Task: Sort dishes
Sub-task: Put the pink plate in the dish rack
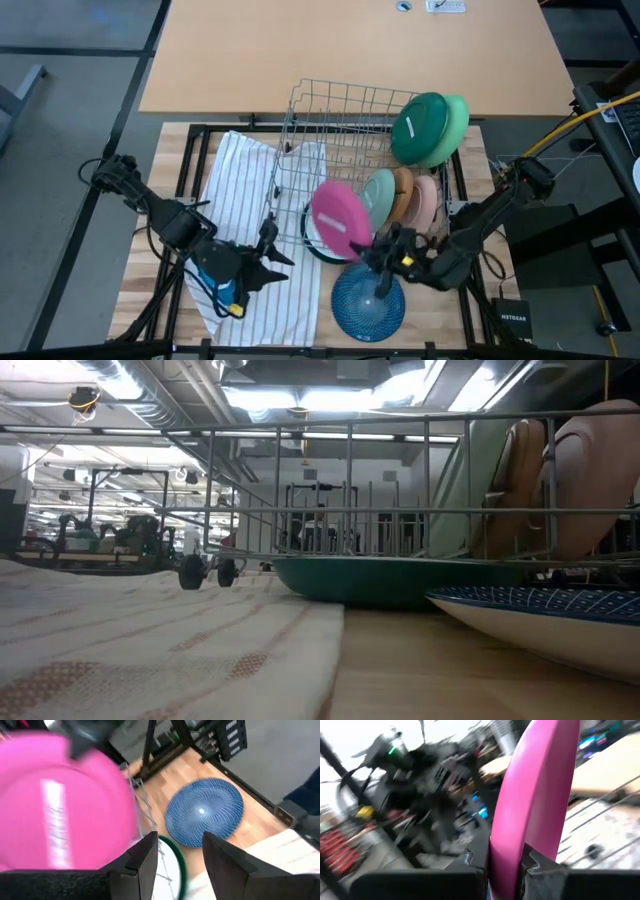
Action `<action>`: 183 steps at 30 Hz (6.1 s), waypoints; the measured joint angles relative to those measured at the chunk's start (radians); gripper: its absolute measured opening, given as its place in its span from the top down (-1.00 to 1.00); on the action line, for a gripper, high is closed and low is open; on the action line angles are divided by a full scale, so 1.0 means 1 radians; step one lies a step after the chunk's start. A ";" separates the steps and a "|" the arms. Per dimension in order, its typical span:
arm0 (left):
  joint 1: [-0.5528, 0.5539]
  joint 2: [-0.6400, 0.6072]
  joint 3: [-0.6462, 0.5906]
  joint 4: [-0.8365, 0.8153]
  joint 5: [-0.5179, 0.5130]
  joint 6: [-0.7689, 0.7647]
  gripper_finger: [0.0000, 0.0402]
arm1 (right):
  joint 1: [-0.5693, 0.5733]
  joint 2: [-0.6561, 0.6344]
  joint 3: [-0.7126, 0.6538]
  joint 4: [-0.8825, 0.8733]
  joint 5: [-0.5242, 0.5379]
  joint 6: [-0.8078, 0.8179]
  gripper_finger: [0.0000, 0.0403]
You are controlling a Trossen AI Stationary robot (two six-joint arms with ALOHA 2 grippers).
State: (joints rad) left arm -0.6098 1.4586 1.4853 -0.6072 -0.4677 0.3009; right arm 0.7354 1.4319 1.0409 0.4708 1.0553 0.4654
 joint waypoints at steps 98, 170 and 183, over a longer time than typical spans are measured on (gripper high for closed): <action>0.000 0.001 -0.008 -0.119 0.003 -0.302 0.29 | -0.378 0.071 0.001 -0.698 -0.242 0.743 0.56; -0.039 0.001 -0.008 -0.198 0.004 -0.374 0.29 | -0.528 0.072 0.144 -0.790 -0.270 0.997 0.78; -0.039 0.001 -0.008 -0.198 0.004 -0.376 0.29 | -0.527 0.072 0.144 -0.789 -0.309 0.996 0.78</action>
State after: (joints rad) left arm -0.6487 1.4597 1.4773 -0.8055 -0.4641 -0.0746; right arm 0.2081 1.5036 1.1847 -0.3183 0.7461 1.4612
